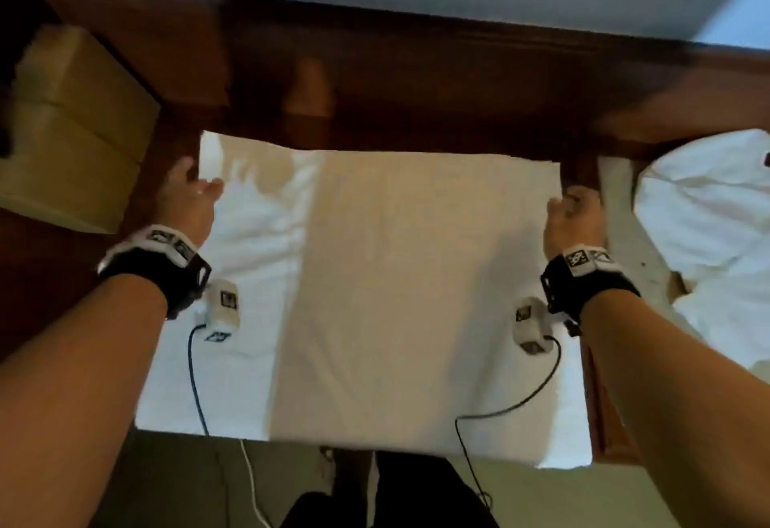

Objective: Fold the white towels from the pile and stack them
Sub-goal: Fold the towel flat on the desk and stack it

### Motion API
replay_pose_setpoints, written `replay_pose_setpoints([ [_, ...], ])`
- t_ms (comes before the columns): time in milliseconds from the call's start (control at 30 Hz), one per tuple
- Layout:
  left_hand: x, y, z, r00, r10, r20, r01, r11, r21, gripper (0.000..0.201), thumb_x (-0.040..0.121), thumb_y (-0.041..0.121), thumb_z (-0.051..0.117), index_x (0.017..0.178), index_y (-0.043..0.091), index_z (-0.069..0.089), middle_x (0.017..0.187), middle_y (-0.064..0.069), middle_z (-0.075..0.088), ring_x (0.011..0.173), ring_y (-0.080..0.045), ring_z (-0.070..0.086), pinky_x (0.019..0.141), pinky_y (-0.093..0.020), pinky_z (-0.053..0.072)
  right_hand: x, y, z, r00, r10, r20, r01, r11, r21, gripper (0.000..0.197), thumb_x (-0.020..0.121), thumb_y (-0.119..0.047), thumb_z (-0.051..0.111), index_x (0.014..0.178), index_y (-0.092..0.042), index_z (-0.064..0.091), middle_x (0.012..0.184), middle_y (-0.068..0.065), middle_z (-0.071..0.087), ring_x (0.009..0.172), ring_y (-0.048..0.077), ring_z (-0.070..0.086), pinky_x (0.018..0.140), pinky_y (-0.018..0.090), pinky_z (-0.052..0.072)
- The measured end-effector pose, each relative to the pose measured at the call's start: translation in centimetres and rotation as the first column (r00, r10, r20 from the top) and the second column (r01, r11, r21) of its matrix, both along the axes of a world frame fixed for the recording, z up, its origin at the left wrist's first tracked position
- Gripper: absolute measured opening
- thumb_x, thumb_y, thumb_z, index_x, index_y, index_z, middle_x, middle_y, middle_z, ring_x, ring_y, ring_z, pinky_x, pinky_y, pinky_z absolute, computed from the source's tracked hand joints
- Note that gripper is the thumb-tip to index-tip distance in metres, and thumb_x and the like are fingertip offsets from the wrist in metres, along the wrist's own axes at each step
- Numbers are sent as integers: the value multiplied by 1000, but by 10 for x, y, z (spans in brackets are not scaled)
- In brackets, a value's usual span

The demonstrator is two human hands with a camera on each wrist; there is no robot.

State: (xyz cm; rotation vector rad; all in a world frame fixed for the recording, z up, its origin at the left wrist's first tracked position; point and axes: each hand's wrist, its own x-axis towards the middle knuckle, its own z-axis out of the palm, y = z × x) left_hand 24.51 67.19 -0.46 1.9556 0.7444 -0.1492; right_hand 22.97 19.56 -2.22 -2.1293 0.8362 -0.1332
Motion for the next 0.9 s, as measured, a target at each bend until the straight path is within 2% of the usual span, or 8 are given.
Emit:
replay_pose_setpoints([
  [33, -18, -1, -27, 977, -164, -137, 181, 975, 126, 64, 100, 33, 59, 156, 23, 29, 155, -7, 41, 140, -30, 42, 110, -41, 37, -22, 5, -19, 988, 118, -103, -124, 990, -60, 41, 99, -28, 53, 137, -11, 50, 126, 9, 58, 116, 25, 55, 98, 35, 42],
  [100, -62, -7, -66, 801, -411, -435, 551, 791, 267, 74, 97, 54, 54, 158, 38, 15, 167, 1, 11, 152, -27, 17, 120, -50, 23, -72, 12, -56, 887, 338, -313, -396, 908, -141, 53, 97, -38, 51, 144, -16, 46, 148, 17, 44, 135, 36, 42, 111, 44, 36],
  [167, -98, -2, -89, 628, -474, -618, 749, 583, 314, 81, 91, 73, 41, 153, 52, -8, 165, 9, -20, 154, -24, -7, 120, -60, 12, -120, 14, -81, 718, 431, -547, -608, 771, -190, 64, 98, -47, 45, 155, -28, 24, 164, 14, 10, 150, 36, 11, 120, 52, 18],
  [200, -106, 0, -93, 596, -473, -648, 778, 540, 322, 83, 87, 80, 34, 147, 58, -18, 161, 12, -30, 153, -24, -15, 118, -63, 8, -136, 16, -84, 651, 437, -621, -662, 727, -183, 68, 99, -53, 39, 157, -35, 8, 166, 9, -7, 152, 34, -3, 120, 54, 11],
  [300, -96, 6, -93, 563, -477, -674, 806, 498, 320, 85, 76, 91, 26, 134, 66, -32, 152, 18, -44, 151, -24, -22, 114, -70, 7, -143, 18, -81, 575, 443, -688, -711, 686, -153, 73, 96, -65, 26, 151, -45, -17, 160, 0, -32, 149, 29, -23, 119, 58, 1],
  [600, 13, 18, -106, 593, -542, -595, 804, 438, 403, 88, 82, 84, 39, 150, 56, -9, 164, 13, -21, 153, -27, -11, 115, -70, 9, -24, 14, -90, 599, 456, -658, -704, 691, -161, 73, 96, -64, 34, 155, -41, -2, 163, 0, -23, 150, 32, -18, 118, 62, 2],
  [767, -74, -2, -99, 590, -535, -605, 807, 421, 415, 83, 83, 84, 22, 151, 53, -14, 165, 8, -23, 153, -29, -12, 115, -71, 4, -89, 37, -76, 576, 441, -688, -722, 669, -176, 71, 98, -62, 25, 156, -36, -6, 162, 3, -24, 150, 32, -18, 120, 60, 4],
  [900, -136, 1, -98, 553, -510, -659, 816, 490, 307, 80, 80, 87, 11, 143, 57, -28, 151, 11, -47, 150, -32, -24, 114, -73, 2, -163, 43, -71, 490, 478, -728, -738, 673, -55, 76, 92, -72, 19, 150, -45, -22, 154, -7, -41, 145, 35, -29, 119, 63, 0],
])
